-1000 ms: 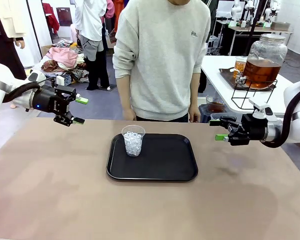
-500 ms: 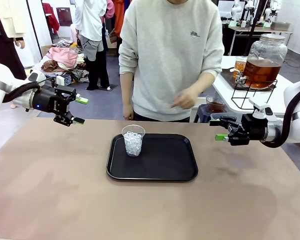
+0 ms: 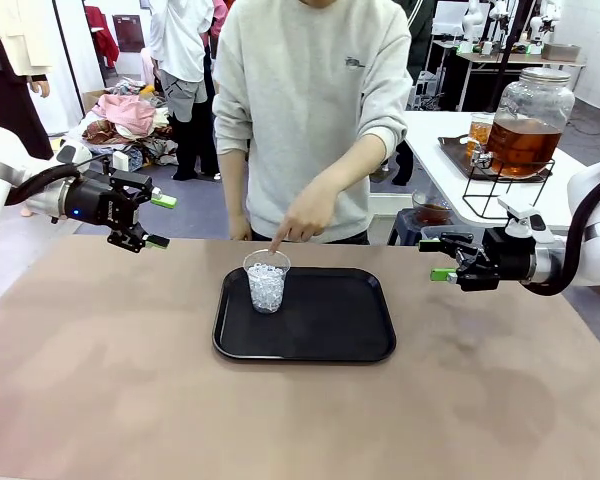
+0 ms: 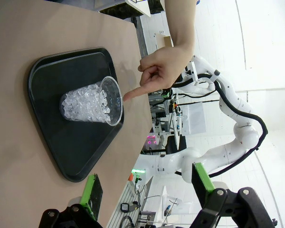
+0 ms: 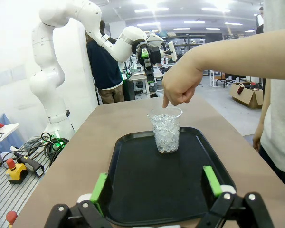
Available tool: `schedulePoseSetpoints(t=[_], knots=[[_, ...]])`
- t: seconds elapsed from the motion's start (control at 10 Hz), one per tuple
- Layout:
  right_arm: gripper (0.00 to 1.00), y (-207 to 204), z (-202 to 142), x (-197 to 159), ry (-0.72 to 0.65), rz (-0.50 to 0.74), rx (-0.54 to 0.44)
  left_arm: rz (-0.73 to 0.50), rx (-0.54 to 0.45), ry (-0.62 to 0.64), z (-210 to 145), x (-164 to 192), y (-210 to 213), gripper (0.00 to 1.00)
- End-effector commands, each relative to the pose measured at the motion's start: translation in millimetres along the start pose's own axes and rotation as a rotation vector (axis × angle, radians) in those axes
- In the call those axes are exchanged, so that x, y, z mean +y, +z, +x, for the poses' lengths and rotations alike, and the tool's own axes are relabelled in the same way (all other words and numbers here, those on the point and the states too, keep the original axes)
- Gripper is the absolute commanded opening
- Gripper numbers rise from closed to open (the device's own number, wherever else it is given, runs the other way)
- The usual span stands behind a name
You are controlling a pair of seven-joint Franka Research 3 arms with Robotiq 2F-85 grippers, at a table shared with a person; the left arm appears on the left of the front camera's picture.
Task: Pour the drink into the iced cup.
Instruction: Pick up the iced cup indicated by the human and present it to them.
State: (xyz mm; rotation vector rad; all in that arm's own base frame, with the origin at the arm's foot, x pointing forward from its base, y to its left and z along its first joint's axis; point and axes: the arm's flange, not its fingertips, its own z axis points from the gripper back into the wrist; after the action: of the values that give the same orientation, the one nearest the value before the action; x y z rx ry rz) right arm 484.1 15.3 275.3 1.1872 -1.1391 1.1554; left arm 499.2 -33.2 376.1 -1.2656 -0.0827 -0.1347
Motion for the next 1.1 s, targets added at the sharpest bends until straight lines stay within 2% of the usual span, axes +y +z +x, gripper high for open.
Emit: schedulePoseSetpoints(t=[0.0,0.8,1.0], knots=[[1.00,-0.8,2.3,-1.0,0.006,0.000,0.004,0.003,-0.004,-0.003,-0.7,-2.5,0.5,1.00],[1.00,-0.8,2.3,-1.0,0.006,0.000,0.004,0.000,0.000,0.000,0.0,0.0,0.0,1.00],[1.00,-0.8,2.3,-1.0,0.006,0.000,0.004,0.006,-0.024,-0.214,2.2,-4.0,2.7,1.00]])
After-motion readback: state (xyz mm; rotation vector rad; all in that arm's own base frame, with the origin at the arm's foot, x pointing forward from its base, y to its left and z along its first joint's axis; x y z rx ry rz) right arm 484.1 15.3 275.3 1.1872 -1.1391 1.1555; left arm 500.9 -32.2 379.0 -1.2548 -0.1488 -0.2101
